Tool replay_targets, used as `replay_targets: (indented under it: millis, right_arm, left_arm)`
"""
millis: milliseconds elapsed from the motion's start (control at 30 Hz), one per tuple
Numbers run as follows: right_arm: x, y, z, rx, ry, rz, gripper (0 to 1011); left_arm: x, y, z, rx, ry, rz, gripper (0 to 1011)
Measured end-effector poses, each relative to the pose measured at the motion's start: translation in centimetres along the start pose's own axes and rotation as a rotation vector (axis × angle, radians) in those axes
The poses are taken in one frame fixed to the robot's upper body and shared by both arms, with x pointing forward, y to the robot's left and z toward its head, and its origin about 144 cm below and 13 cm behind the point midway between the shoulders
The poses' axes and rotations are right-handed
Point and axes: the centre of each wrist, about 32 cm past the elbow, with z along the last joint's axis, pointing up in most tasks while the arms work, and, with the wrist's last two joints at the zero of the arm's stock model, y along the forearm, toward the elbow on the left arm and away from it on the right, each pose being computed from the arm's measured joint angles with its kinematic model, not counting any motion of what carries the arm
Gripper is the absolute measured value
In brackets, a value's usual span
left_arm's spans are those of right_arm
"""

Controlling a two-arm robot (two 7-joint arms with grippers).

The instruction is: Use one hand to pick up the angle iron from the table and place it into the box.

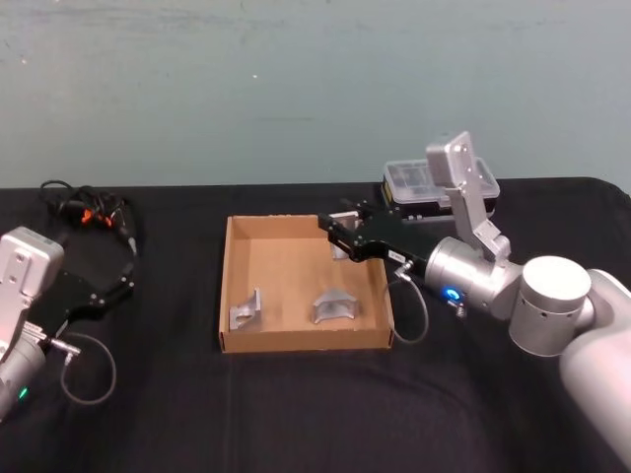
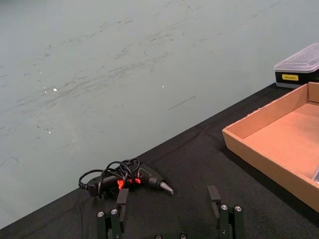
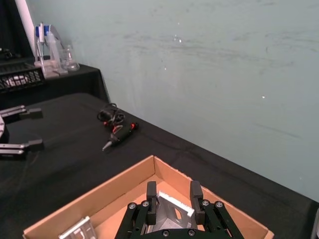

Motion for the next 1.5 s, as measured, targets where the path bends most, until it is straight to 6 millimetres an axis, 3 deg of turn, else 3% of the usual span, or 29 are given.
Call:
replay_targets:
  millis: [433,967,1100,1500]
  right_arm:
    - [0.1,2.2,-0.7,-0.053,0.003,0.002,410]
    - [0.1,2.1,-0.7,-0.051,0.001,0.0,410]
    - [0.1,2.1,-0.6,-0.05,0.001,0.0,474]
    - [0.1,2.1,-0.6,-0.05,0.001,-0.001,854]
  left_arm:
    - [0.0,0.0,0.0,0.0,0.0,0.0,1000]
    - [0.0,0.0,0.0,0.0,0.0,0.0,1000]
    - [0.0,0.0,0.0,0.0,0.0,0.0,1000]
    - [0.0,0.0,0.0,0.0,0.0,0.0,1000]
